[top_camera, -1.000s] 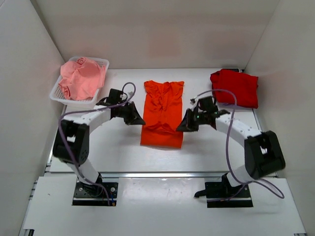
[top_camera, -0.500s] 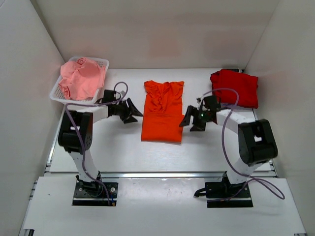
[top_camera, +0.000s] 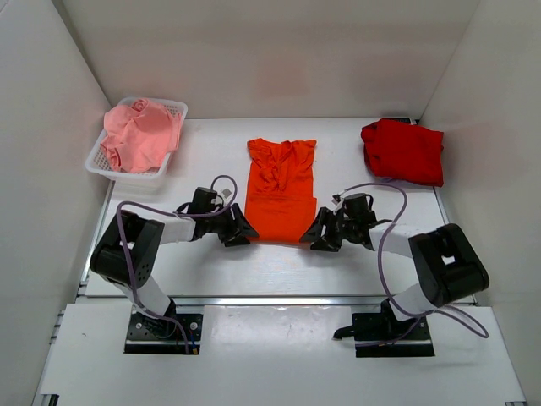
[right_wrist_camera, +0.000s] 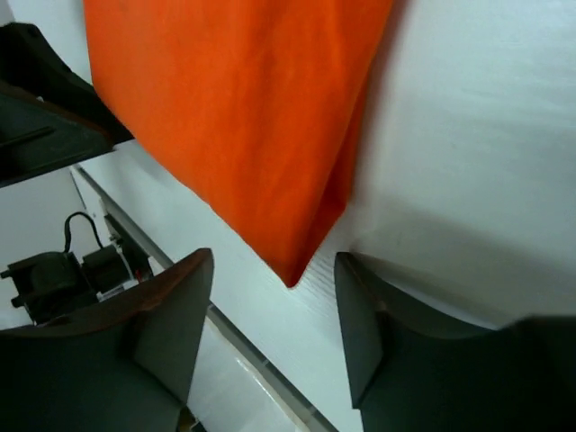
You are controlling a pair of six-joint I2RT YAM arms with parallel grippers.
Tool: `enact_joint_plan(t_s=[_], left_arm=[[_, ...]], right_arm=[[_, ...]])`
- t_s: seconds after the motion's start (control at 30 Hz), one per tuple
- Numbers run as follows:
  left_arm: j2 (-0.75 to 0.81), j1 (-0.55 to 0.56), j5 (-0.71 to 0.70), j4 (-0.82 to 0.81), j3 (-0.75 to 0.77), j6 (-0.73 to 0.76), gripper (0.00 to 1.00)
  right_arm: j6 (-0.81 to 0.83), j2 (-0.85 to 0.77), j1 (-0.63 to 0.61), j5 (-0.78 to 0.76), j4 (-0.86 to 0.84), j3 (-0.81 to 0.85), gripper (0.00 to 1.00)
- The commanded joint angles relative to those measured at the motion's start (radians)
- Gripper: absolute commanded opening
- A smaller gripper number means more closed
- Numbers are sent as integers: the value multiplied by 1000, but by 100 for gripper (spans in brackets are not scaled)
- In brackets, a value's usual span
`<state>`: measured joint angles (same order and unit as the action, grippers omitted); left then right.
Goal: Fold and stack the t-shirts
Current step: Grab one side of the 2/3 rectangular tshirt with both arms
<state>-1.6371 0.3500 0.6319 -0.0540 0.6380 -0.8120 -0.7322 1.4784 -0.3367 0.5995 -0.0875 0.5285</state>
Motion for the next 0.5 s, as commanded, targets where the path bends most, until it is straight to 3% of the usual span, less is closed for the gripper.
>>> enact_joint_plan(t_s=[0.0, 0.03, 0.07, 0.1, 0.13, 0.17, 0.47], left_arm=[[-15, 17, -106, -46, 25, -12, 54], [-15, 17, -118, -35, 19, -12, 45], [-4, 17, -129, -29, 11, -7, 37], [9, 9, -139, -27, -12, 0, 16], [22, 14, -150, -21, -26, 0, 0], [45, 12, -168, -4, -50, 13, 0], [362, 67, -179, 183, -289, 74, 0]], right_arm=[[-12, 80, -12, -49, -72, 30, 52], [-9, 89, -12, -50, -78, 31, 51], [-4, 103, -16, -31, -89, 31, 36], [-15, 112, -19, -26, -95, 24, 27], [-7, 100, -30, -33, -101, 16, 9], [-13, 89, -42, -46, -107, -5, 0], [-71, -197, -229, -130, 25, -183, 0]])
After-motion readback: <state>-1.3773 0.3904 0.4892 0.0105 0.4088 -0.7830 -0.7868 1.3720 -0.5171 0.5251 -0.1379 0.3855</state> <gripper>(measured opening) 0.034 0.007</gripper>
